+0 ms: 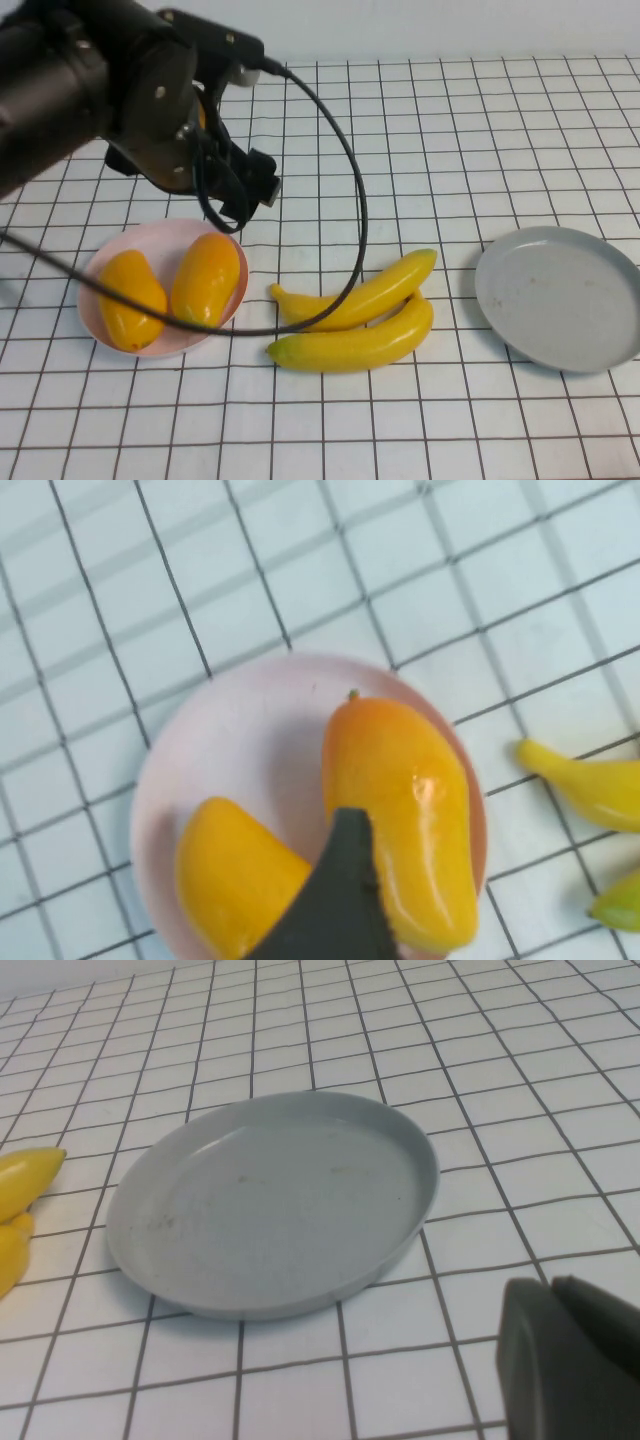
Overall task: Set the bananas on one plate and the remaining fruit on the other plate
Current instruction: Put another type of fruit in the right plate
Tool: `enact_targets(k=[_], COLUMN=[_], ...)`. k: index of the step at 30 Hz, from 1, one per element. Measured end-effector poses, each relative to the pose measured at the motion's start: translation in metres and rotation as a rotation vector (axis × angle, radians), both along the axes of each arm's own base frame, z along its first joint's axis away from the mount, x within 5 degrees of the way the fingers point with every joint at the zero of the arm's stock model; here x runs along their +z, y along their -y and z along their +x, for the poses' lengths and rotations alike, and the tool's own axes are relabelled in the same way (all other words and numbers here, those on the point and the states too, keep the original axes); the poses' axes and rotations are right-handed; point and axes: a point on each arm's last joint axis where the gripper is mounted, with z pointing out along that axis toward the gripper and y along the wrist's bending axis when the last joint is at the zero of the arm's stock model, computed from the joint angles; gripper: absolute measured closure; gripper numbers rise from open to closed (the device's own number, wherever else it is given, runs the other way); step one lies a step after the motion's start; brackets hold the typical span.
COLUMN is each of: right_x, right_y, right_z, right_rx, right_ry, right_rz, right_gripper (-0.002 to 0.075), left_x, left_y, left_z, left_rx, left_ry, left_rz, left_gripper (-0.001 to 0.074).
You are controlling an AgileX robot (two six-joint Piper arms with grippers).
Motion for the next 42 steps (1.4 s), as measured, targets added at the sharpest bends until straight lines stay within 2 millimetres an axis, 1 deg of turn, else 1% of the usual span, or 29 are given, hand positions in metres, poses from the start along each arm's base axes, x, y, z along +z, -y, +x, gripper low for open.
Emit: enact_targets(k=[1,3,5,7,8,10,11,13,15,20,23,27,33,35,39,42], right_x=[0.000,0.000,0.000,0.000,0.000,0.000,0.000,0.000,0.000,0.000,0.000,0.000,0.000,0.000,0.000,0.000], right_y=[0.000,0.000,0.000,0.000,0.000,0.000,0.000,0.000,0.000,0.000,0.000,0.000,0.000,0.000,0.000,0.000], right_z=[0.000,0.000,0.000,0.000,0.000,0.000,0.000,0.000,0.000,0.000,0.000,0.000,0.000,0.000,0.000,0.000], right_rx=[0.000,0.000,0.000,0.000,0.000,0.000,0.000,0.000,0.000,0.000,0.000,0.000,0.000,0.000,0.000,0.000], right_ry=[0.000,0.000,0.000,0.000,0.000,0.000,0.000,0.000,0.000,0.000,0.000,0.000,0.000,0.000,0.000,0.000], right_rz=[0.000,0.000,0.000,0.000,0.000,0.000,0.000,0.000,0.000,0.000,0.000,0.000,0.000,0.000,0.000,0.000], right_gripper=[0.0742,0.0742,0.0742,0.0742,0.0743,0.0742,0.0742,0.0742,0.0742,0.0742,0.0742,0.0742,0.0742,0.0742,0.0742,0.0742], left_x=[0.017,0.043,0.058,0.063,0.062,0.058,0.055,0.048,0.040,0.014,-0.005,-0.029,-0.053,-0.058,-0.060,-0.067], left_y=[-0.001,-0.009,-0.022,-0.036,-0.045,-0.061,-0.071,-0.090,-0.106,-0.130,-0.140,-0.142,-0.137,-0.137,-0.136,-0.137], left_z=[-0.015,-0.046,-0.077,-0.102,-0.115,-0.136,-0.147,-0.165,-0.180,-0.205,-0.215,-0.216,-0.213,-0.213,-0.213,-0.215], left_rx=[-0.016,-0.020,0.004,0.043,0.060,0.116,0.162,0.223,0.209,0.072,0.065,0.075,0.076,0.086,0.106,0.122], left_ry=[0.047,0.132,0.208,0.258,0.277,0.290,0.291,0.308,0.359,0.547,0.610,0.639,0.657,0.654,0.624,0.561], left_rz=[-0.005,-0.021,-0.051,-0.092,-0.118,-0.199,-0.256,-0.354,-0.424,-0.517,-0.581,-0.607,-0.663,-0.687,-0.721,-0.690], left_gripper=[0.0114,0.0213,0.0378,0.0565,0.0623,0.0682,0.0699,0.0718,0.0729,0.0735,0.0736,0.0737,0.0737,0.0737,0.0737,0.0737])
